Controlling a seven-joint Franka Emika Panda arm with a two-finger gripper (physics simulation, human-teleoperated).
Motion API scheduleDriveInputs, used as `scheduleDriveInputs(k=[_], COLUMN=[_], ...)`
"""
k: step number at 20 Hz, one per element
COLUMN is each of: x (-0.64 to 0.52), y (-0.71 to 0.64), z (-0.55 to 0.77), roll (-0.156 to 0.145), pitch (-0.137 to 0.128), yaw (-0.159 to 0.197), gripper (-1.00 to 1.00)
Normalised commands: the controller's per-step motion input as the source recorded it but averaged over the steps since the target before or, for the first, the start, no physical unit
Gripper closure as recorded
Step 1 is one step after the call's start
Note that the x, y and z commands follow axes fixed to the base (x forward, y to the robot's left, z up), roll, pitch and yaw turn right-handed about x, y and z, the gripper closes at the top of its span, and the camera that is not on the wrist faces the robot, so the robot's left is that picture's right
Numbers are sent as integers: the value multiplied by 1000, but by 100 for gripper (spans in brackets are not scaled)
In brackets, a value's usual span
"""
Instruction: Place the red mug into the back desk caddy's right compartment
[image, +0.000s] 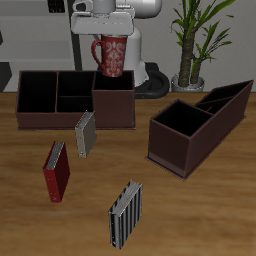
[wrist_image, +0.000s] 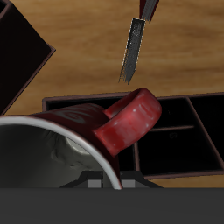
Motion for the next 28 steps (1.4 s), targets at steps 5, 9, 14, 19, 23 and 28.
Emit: scheduleDriveInputs(k=[5,9,14,19,23,28], x=[-14,-4,21,45,87,2], y=[-76,-56,59,-5,13,53], z=[-266,-196,-228,-276,-349,-167], roll=[-20,-18,1,-16,-2,10], pitch=[38,29,32,47,69,36], yaw=[4,0,14,45,52,20], gripper=[100,100,100,100,100,100])
